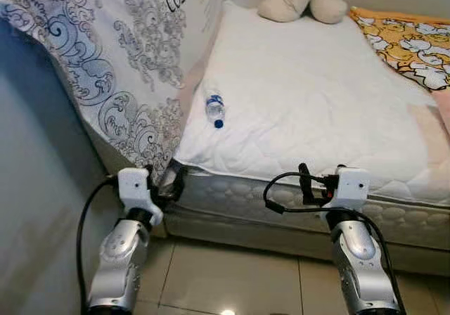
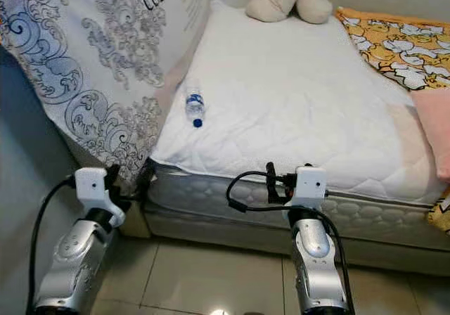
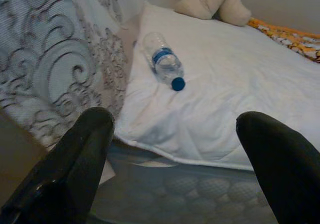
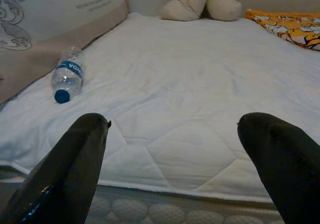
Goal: Clean up the room
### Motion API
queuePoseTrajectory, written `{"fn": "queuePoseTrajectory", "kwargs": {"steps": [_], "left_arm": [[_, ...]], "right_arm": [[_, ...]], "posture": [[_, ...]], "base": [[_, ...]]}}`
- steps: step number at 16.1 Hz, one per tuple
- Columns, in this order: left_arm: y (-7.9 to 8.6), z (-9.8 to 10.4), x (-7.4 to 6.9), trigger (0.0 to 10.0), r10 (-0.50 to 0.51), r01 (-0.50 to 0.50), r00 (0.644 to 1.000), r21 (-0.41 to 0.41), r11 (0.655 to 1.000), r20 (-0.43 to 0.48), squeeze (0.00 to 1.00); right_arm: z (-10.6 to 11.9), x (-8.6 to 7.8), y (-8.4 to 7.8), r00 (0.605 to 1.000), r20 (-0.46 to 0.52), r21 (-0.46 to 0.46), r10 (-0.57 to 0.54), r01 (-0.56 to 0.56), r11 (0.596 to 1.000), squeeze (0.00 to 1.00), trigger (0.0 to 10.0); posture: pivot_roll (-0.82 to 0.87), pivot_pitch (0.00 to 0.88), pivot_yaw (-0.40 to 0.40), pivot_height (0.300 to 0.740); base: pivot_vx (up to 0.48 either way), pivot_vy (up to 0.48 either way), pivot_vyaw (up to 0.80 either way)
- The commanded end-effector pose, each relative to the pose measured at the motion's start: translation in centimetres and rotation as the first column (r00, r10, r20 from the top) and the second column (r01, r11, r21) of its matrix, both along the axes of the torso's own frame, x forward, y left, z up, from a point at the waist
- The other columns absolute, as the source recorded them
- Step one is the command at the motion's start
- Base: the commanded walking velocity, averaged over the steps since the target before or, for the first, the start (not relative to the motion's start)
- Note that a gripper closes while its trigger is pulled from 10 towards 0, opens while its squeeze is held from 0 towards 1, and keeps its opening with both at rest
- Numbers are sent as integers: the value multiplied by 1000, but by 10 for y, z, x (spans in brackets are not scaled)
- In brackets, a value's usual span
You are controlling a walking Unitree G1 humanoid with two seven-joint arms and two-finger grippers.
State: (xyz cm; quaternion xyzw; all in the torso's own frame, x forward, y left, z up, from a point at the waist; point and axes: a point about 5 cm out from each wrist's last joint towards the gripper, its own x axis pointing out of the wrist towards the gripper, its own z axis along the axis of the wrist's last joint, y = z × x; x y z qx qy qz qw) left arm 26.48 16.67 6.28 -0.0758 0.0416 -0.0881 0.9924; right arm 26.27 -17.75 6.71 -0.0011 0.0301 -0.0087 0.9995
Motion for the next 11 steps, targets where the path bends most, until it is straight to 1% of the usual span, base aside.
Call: {"fn": "queuePoseTrajectory", "kwargs": {"steps": [1,2,4,7,8,11], "left_arm": [[-2,9,5,10000,4,-4,999,8,1000,34,0],[-4,11,7,10000,-9,7,999,28,1000,48,0],[-7,13,9,10000,-21,19,998,35,999,59,0],[-6,14,12,10000,-6,5,998,13,1000,57,0],[-6,16,13,10000,-5,6,998,-5,1000,68,0],[-8,17,13,10000,-19,20,997,-5,1000,71,0]], "right_arm": [[2,3,-2,1000,2,-16,5,-5,1000,0,10000],[2,4,-2,1000,3,-20,12,-12,1000,0,10000],[2,4,-1,1000,4,-33,30,-30,999,0,10000],[1,5,0,999,-3,-36,44,-44,998,0,10000],[0,5,0,999,-6,-36,47,-47,998,0,10000],[-1,5,3,999,-10,-33,53,-53,998,0,10000]], "posture": [[-88,0,2,740],[-89,0,2,740],[-92,0,1,740],[-94,0,1,740],[-94,0,1,740],[-93,0,4,740]], "base": [[431,0,0],[446,0,0],[446,0,0],[449,0,0],[454,0,0],[453,0,0]]}}
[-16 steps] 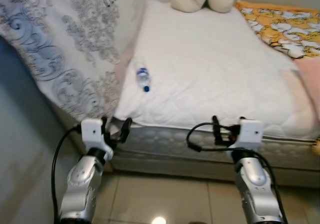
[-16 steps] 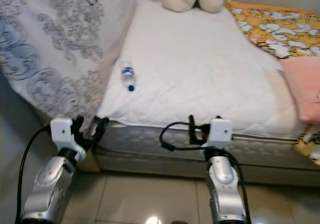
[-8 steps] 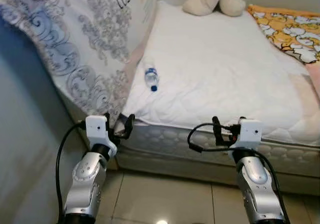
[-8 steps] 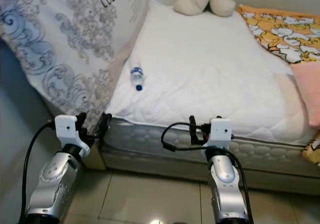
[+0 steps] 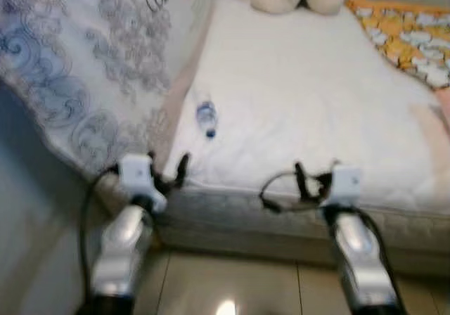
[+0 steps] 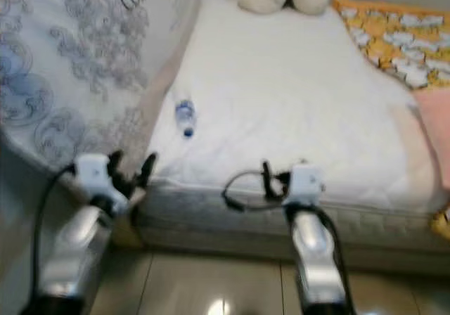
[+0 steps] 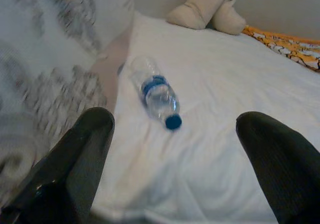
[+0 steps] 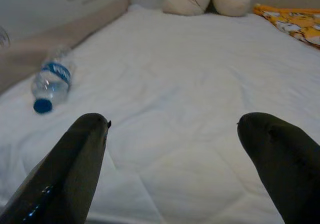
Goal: Clean up the room
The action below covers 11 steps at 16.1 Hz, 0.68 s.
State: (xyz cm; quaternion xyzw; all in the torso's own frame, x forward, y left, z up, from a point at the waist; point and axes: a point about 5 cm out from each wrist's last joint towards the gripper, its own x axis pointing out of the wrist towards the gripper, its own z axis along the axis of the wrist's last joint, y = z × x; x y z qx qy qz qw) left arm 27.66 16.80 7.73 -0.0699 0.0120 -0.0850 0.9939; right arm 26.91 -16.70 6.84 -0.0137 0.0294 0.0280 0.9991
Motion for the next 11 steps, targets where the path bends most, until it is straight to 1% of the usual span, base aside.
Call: {"fn": "queuePoseTrajectory", "kwargs": {"steps": [1,7,8,9,10,11], "left_arm": [[-9,3,2,10000,-35,35,999,-8,999,14,0],[-10,6,5,10000,-55,55,998,-3,998,21,0],[-13,6,7,10000,-74,74,997,5,997,21,0],[-19,6,7,10000,-103,102,994,30,994,20,0],[-23,5,8,10000,-110,109,994,72,991,16,0],[-24,5,8,10000,-111,110,994,82,991,14,0]], "right_arm": [[-3,-2,-7,1000,-11,-10,-20,20,1000,0,10000],[-5,-1,-5,1000,-14,-3,-20,20,1000,0,10000],[-5,-1,-4,1000,-13,-3,-21,21,1000,0,10000],[-5,-1,-4,1000,-13,-5,-21,21,1000,0,10000],[-6,-2,-3,1000,-21,-12,-19,19,1000,0,10000],[-7,-2,-3,999,-27,-16,-18,17,1000,0,10000]], "posture": [[-91,0,6,740],[-90,0,14,740],[-93,0,18,740],[-95,0,20,740],[-97,0,21,740],[-97,0,21,740]], "base": [[454,0,0],[453,0,0],[454,0,0],[450,0,0],[0,0,0],[0,0,0]]}}
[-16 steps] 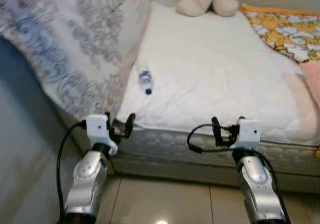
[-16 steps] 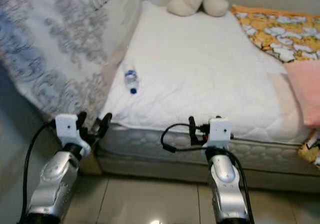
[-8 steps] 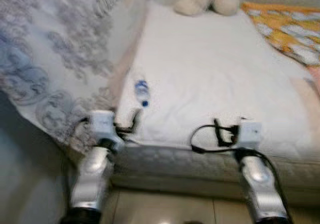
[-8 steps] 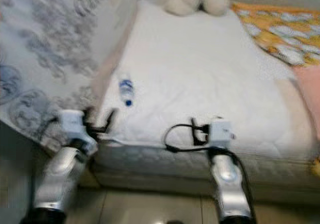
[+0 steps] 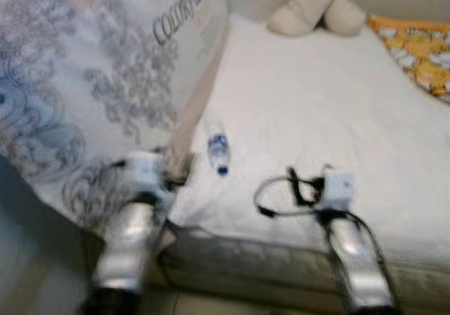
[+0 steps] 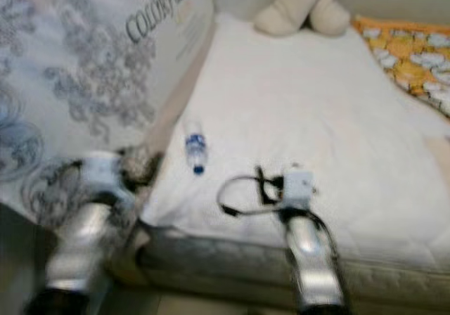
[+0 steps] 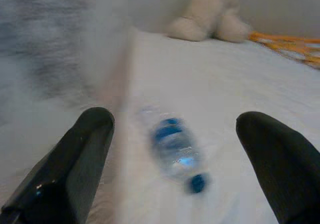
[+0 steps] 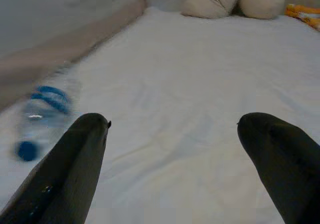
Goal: Clean up the room
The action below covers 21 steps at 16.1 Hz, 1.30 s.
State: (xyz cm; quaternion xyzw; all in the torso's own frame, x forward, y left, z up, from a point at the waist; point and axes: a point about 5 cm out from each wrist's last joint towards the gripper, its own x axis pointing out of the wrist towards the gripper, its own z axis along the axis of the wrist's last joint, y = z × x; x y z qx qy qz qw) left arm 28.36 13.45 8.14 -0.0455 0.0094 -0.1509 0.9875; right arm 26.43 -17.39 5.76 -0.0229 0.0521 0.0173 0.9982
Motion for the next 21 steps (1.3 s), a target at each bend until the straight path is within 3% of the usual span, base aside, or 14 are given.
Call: {"fn": "queuePoseTrajectory", "kwargs": {"steps": [1,4,8,12,17,18,21], "left_arm": [[8,1,1,10000,9,-9,1000,36,999,3,0],[8,2,2,10000,-3,3,1000,-16,1000,1,0],[8,9,9,10000,10,-9,999,-13,1000,33,0],[18,9,26,10000,79,-79,997,52,996,4,0],[20,6,23,10000,64,-64,998,52,997,7,0],[18,4,23,10000,62,-63,998,61,996,6,0],[25,0,27,10000,133,-133,991,227,965,15,0]], "right_arm": [[4,2,4,1000,17,7,2,-2,1000,0,10000],[5,1,3,1000,28,7,-4,4,1000,0,10000],[4,-1,3,1000,28,2,-1,1,1000,0,10000],[4,-4,3,1000,25,-8,7,-7,1000,0,10000],[4,-9,3,1000,9,-27,5,-4,1000,0,10000],[4,-10,3,1000,12,-25,6,-5,1000,0,10000],[3,-13,4,1000,7,-21,6,-6,1000,0,10000]], "posture": [[-101,0,24,740],[-108,0,27,740],[-112,0,26,740],[-124,0,27,740],[-137,0,37,740],[-136,0,37,740],[-136,0,37,740]], "base": [[0,0,-525],[212,-340,0],[330,-345,0],[183,-151,0],[0,0,-156],[0,0,-756],[0,0,-750]]}}
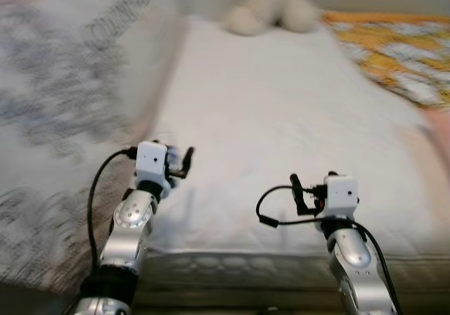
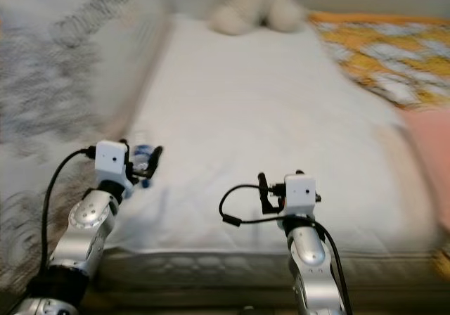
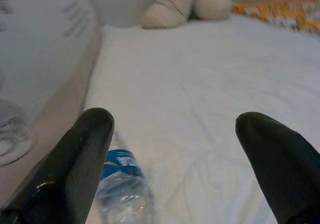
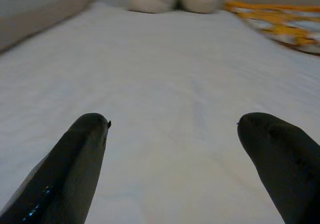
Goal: Clean up the room
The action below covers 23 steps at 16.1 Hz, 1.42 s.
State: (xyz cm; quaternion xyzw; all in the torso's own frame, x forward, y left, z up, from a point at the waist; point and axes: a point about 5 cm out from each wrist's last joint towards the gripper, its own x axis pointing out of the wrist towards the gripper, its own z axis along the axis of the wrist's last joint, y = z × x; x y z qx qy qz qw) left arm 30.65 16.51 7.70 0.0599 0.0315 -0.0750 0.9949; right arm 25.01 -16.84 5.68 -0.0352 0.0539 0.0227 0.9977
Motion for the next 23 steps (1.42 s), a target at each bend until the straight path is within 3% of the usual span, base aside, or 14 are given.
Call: {"fn": "queuePoseTrajectory", "kwargs": {"steps": [1,8,10,13,17,19,20,23], "left_arm": [[-2,5,6,10000,-4,4,1000,8,1000,10,0],[17,4,15,10000,94,-95,995,-42,995,-38,0],[23,5,21,10000,139,-138,990,26,990,-30,0],[30,4,37,10000,181,-180,979,22,984,-97,0],[22,18,58,10000,189,-192,972,-9,981,-137,0],[21,22,61,10000,187,-190,974,-13,982,-129,0],[21,24,62,10000,163,-159,983,42,986,-87,0],[19,24,65,10000,175,-165,978,92,982,-118,0]], "right_arm": [[4,0,-1,1000,7,-3,-2,2,1000,0,10000],[2,-9,-2,1000,-2,-21,3,-3,1000,0,10000],[1,-12,-4,1000,-15,-29,9,-10,1000,0,10000],[0,-24,-9,999,-43,-39,12,-13,999,0,10000],[1,-41,-13,998,-70,-51,7,-10,999,0,10000],[2,-44,-13,998,-70,-53,-1,-3,999,0,10000],[5,-46,-12,998,-65,-53,-10,6,999,0,10000],[5,-59,-10,996,-84,-49,-18,14,999,0,10000]], "posture": [[-137,0,38,740],[-152,0,36,740],[-159,0,33,740],[-178,0,6,740],[-230,49,6,740],[-246,50,20,740],[-251,51,28,740],[-256,90,31,740]], "base": [[0,0,-750],[36,164,-175],[135,199,0],[0,0,0],[0,0,0],[0,0,0],[0,0,0],[0,0,0]]}}
